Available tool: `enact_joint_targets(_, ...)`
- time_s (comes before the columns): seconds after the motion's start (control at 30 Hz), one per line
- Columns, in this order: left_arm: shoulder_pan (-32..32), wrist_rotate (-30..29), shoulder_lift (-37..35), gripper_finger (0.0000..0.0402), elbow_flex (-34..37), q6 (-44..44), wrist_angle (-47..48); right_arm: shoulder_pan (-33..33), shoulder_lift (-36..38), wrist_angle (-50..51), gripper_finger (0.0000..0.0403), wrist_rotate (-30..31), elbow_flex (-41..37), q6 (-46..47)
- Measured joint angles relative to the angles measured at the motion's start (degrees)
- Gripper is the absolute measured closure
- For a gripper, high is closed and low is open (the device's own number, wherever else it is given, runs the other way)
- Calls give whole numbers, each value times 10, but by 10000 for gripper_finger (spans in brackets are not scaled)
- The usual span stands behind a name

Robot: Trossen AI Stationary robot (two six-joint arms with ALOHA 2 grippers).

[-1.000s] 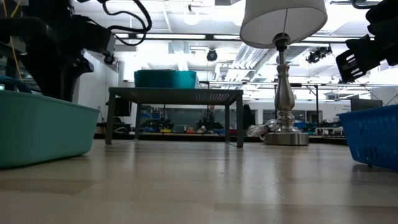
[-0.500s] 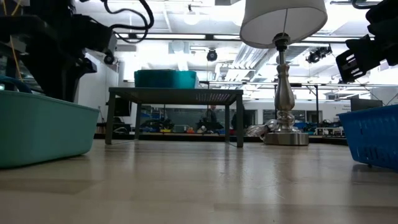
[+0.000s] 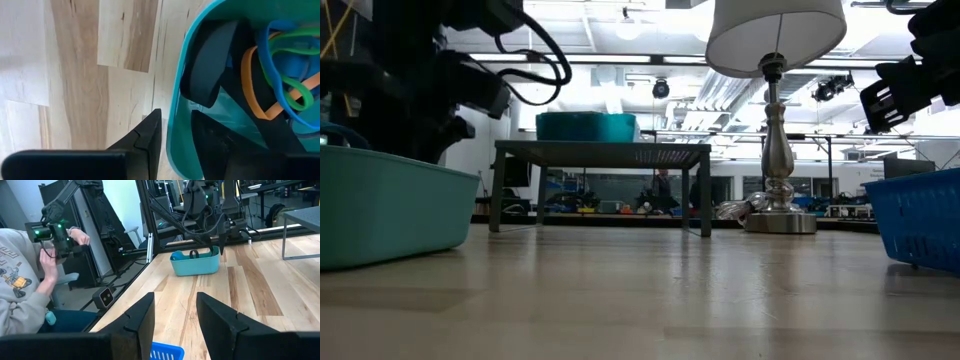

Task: Pick & Place Office Desk Supplies
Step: Put the green bin with rubber bands on the shelf

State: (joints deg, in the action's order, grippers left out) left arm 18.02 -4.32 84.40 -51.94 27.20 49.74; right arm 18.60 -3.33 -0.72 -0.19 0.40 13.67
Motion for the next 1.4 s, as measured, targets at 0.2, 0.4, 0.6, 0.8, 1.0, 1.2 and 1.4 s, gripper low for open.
enact_joint_targets(0.2, 1, 1, 15, 303, 0, 0, -1, 0, 0, 0, 269, 0, 0, 0)
enact_joint_targets(0.4, 12, 1, 30, 303, 0, 0, -3, 0, 0, 0, 269, 0, 0, 0)
enact_joint_targets(0.6, 13, -2, 36, 303, 0, 1, -6, 0, 0, 0, 269, 0, 0, 0)
enact_joint_targets(0.8, 10, -20, 36, 303, 0, 1, -6, 0, 0, 0, 269, 0, 0, 0)
enact_joint_targets(1.0, 10, -20, 36, 324, 0, 2, -9, 0, 0, 0, 269, 0, 0, 0)
enact_joint_targets(1.2, 10, -15, 35, 385, 0, 1, -12, 0, 0, 0, 269, 0, 0, 0)
enact_joint_targets(1.4, 10, -10, 35, 397, 0, 1, -20, 0, 0, 0, 269, 0, 0, 0)
